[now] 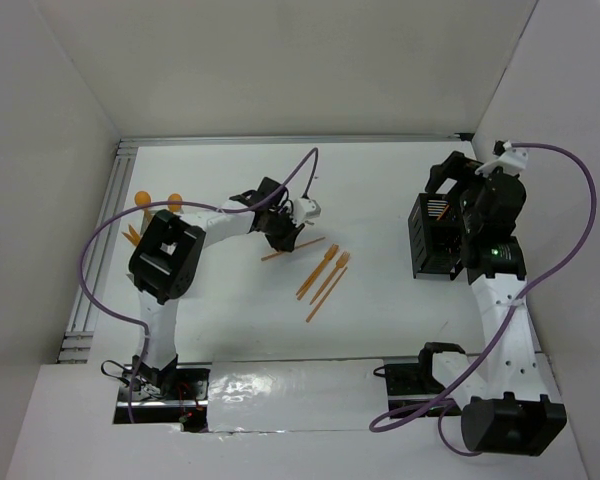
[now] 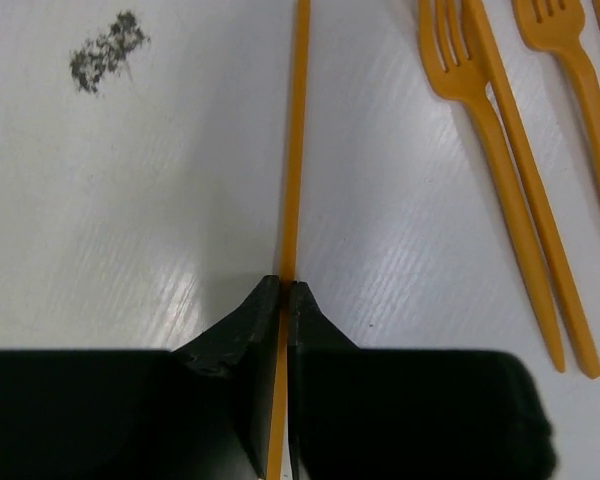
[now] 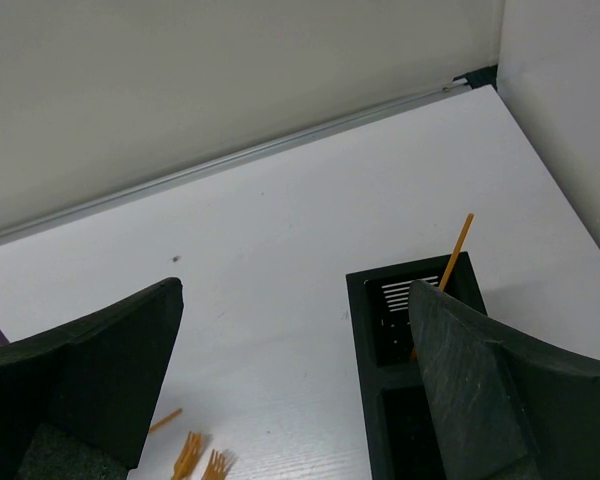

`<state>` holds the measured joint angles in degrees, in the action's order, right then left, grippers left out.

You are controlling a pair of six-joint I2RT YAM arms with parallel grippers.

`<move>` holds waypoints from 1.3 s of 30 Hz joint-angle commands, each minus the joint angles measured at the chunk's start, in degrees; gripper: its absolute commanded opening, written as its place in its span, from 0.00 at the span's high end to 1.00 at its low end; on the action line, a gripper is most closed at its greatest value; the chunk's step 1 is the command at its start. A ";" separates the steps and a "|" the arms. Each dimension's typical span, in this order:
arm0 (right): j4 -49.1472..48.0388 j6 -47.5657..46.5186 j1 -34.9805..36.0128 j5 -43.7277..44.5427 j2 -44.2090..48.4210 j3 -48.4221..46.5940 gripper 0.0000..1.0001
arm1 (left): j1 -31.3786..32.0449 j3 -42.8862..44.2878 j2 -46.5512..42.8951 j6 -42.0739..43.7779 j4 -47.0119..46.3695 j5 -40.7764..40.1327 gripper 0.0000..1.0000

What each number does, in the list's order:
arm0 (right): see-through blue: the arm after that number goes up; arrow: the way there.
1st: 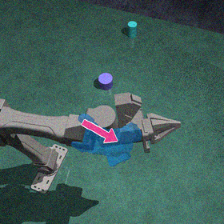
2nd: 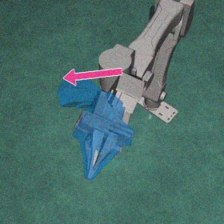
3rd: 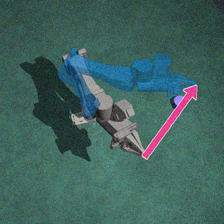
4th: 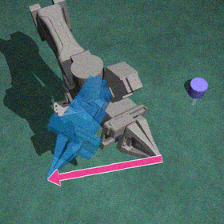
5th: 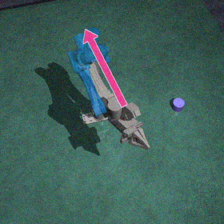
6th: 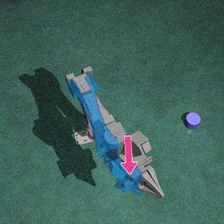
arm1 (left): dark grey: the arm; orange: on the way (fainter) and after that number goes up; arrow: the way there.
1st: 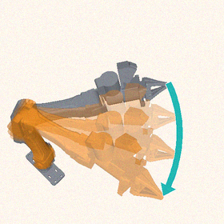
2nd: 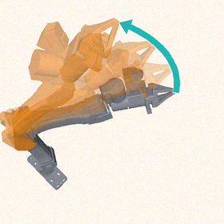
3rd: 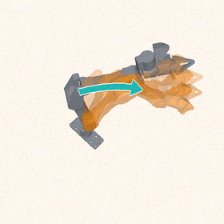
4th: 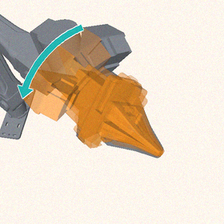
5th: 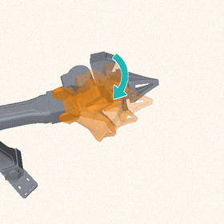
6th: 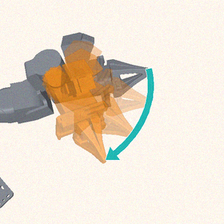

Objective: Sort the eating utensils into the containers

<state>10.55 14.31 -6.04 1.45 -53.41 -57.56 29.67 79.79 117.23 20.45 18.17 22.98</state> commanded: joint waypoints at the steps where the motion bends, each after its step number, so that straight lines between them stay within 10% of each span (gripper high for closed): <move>1: -1.84 0.64 -0.37 -1.01 2.16 1.04 0.00 | 0.56 -3.59 3.09 -6.64 13.20 -8.56 0.84; 15: -2.90 2.13 -0.28 -2.68 4.01 2.19 0.00 | 3.81 -7.62 -0.24 -48.01 20.86 -20.15 0.68; 22: -2.90 2.31 -0.20 -2.68 4.98 2.72 0.00 | 8.64 -7.98 -0.34 -53.67 23.22 -30.18 0.49; 39: -2.37 2.75 -0.28 -1.63 6.30 3.24 0.00 | 11.37 -11.76 0.72 -48.31 21.90 -30.37 0.84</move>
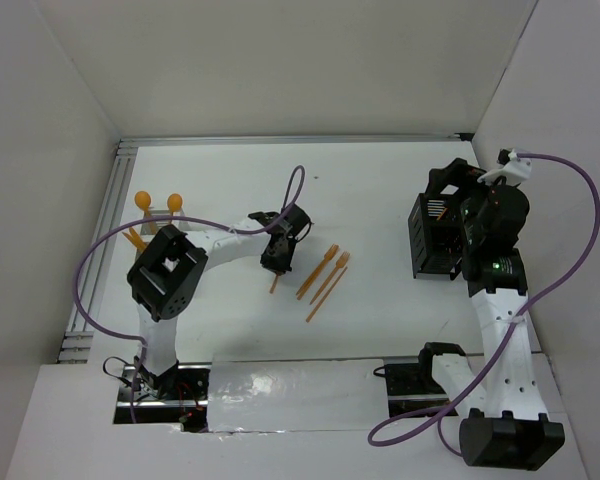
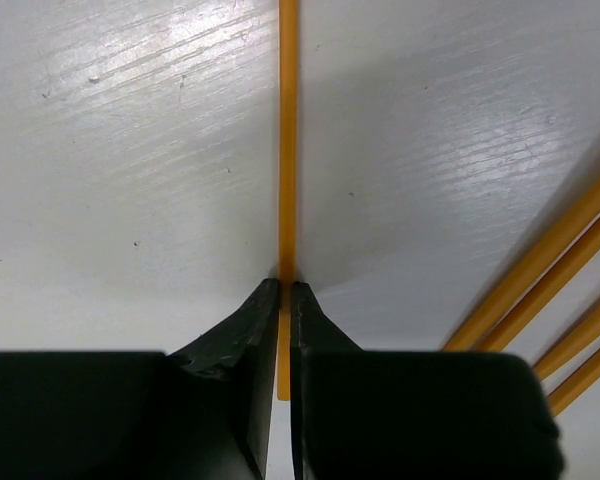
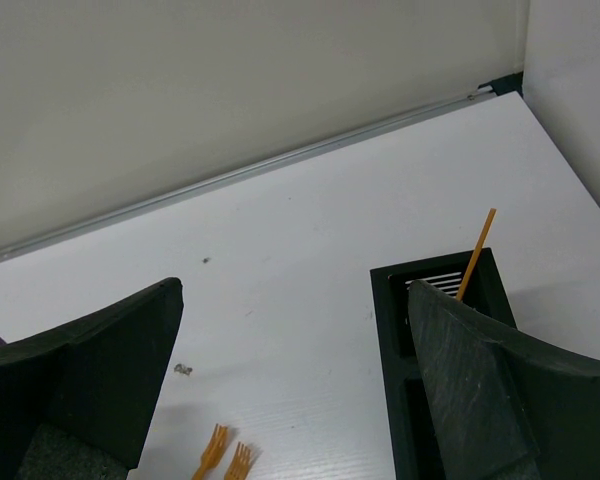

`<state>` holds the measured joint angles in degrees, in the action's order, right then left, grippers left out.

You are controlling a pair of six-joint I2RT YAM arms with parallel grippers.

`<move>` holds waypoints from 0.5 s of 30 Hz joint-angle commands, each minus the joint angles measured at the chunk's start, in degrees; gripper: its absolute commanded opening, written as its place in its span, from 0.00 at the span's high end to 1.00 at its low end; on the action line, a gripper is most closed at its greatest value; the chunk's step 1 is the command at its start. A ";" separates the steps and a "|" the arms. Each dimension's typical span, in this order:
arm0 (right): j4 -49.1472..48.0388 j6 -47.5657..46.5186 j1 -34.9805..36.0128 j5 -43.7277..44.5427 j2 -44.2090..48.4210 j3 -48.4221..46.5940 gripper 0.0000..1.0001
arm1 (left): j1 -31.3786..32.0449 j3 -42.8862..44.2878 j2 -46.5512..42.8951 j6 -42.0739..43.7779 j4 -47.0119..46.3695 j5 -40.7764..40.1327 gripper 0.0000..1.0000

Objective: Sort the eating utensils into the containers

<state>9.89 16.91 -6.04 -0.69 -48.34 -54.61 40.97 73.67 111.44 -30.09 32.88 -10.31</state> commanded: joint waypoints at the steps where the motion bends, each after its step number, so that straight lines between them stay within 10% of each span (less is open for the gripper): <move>1: -1.72 0.32 -0.28 0.51 1.23 0.29 0.00 | -0.01 -5.55 6.42 2.66 6.85 3.44 0.86; 15: -9.97 13.92 0.94 -29.01 -3.25 8.37 0.01 | -0.63 -12.05 -16.24 4.86 -10.51 16.62 1.00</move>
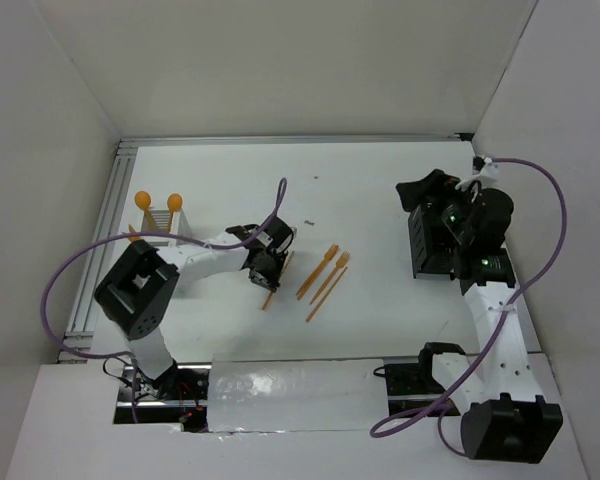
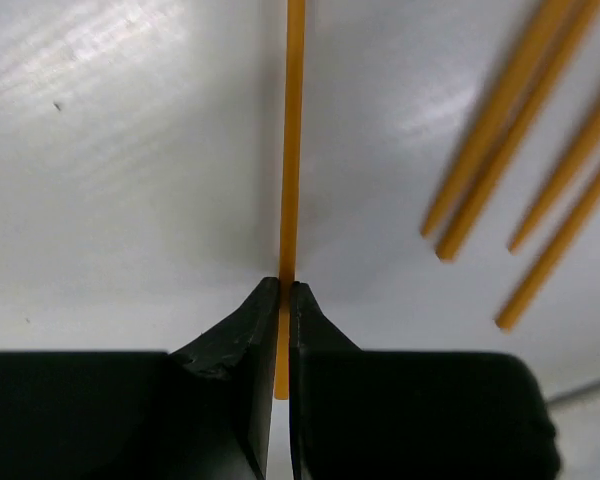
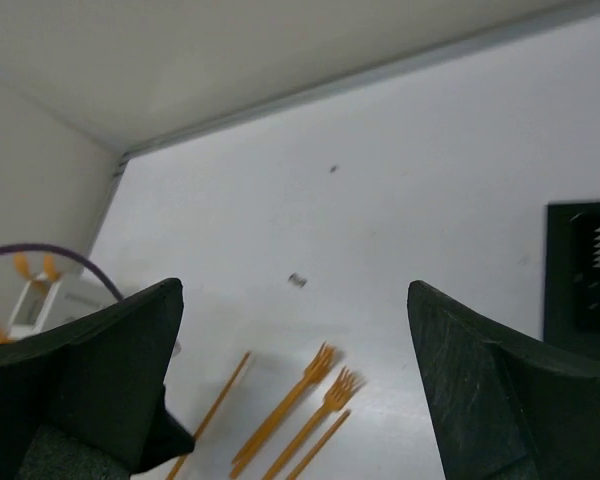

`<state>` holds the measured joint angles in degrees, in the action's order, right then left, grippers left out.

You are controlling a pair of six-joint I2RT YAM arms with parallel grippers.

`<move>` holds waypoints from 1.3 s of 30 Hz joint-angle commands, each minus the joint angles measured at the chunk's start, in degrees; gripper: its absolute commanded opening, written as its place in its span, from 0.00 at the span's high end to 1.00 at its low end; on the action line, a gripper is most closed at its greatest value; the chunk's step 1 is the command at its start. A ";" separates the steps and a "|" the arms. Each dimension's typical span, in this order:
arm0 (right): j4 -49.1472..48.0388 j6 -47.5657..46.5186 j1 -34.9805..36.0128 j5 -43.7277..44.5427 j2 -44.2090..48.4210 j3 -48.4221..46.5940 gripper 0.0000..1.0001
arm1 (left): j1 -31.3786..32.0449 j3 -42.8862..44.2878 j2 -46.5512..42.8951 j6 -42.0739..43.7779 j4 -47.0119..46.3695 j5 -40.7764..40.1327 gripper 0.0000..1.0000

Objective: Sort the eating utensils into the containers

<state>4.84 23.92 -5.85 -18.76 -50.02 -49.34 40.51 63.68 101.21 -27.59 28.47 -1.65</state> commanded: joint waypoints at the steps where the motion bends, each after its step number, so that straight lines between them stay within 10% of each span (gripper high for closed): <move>1: -4.93 7.54 1.88 -10.94 -1.66 3.72 0.01 | -0.52 -2.24 -8.46 2.89 -7.36 8.85 1.00; 15: -4.50 12.03 26.40 3.02 -12.46 2.42 0.00 | 3.26 1.88 -11.47 5.45 -17.75 14.05 1.00; 31: -7.82 18.44 34.05 16.03 -13.88 6.02 0.05 | 4.05 5.31 -12.17 3.69 -19.51 17.12 1.00; 36: -8.53 17.91 37.65 21.73 -18.88 4.08 0.25 | 4.93 5.40 -12.70 3.34 -20.82 18.09 1.00; 39: -8.53 17.65 37.84 23.50 -19.06 4.08 0.74 | 4.93 5.40 -13.05 3.42 -20.82 18.35 1.00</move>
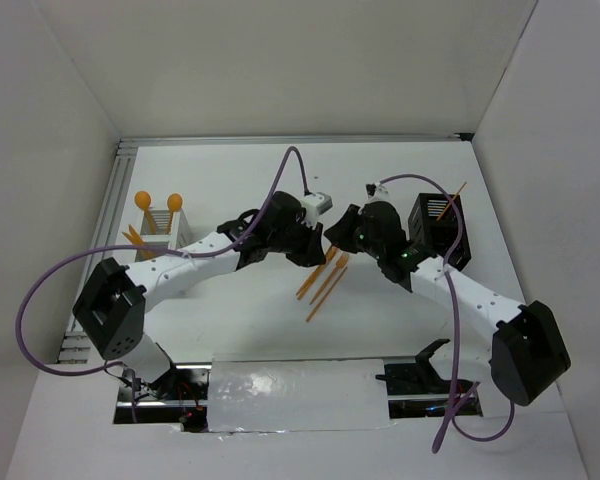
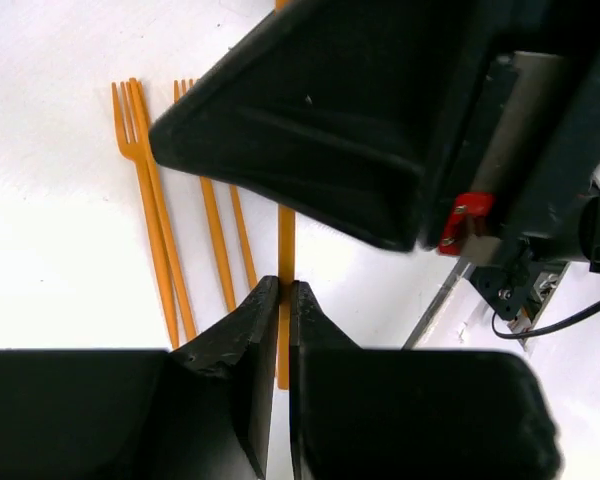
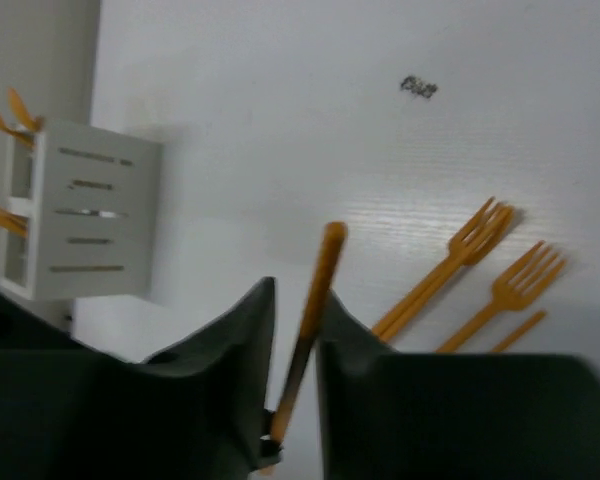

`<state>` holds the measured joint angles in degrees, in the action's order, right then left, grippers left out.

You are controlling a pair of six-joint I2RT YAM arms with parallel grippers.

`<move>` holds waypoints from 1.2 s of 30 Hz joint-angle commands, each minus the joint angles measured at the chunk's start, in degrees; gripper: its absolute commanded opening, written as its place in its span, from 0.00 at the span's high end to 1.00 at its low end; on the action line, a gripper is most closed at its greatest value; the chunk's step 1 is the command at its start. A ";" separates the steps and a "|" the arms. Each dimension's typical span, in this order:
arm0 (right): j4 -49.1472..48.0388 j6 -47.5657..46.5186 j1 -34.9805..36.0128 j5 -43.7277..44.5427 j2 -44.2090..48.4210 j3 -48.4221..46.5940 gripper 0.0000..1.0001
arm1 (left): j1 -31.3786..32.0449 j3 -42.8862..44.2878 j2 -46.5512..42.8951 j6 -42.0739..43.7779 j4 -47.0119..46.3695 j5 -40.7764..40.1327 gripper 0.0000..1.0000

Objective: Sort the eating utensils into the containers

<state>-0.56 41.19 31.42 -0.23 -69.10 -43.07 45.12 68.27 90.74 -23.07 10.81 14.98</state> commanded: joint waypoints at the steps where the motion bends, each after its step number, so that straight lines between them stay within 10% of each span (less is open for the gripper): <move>1: -2.26 0.30 0.57 5.58 0.19 -2.19 0.82 | 0.40 0.72 -2.76 -0.93 -3.16 1.98 1.00; 3: -0.94 -0.23 0.66 7.25 0.54 -2.80 1.00 | 0.32 0.81 -2.85 -1.10 -2.64 1.81 0.97; 9: 6.44 -7.24 -2.84 17.18 4.15 -7.54 1.00 | -0.91 -0.24 -6.01 -1.63 -1.85 0.49 0.01; 21: 0.57 -29.40 -22.35 29.58 8.37 -14.78 1.00 | -10.67 -11.57 -13.75 0.57 -3.95 6.63 0.00; 36: -11.65 -35.30 -40.74 15.61 -0.59 -11.42 1.00 | -11.02 -14.48 -8.48 1.10 -5.98 5.76 0.00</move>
<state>-4.86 7.53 -8.64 17.82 -69.28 -55.11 34.17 53.45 81.62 -22.65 8.01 20.47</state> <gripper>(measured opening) 0.078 0.996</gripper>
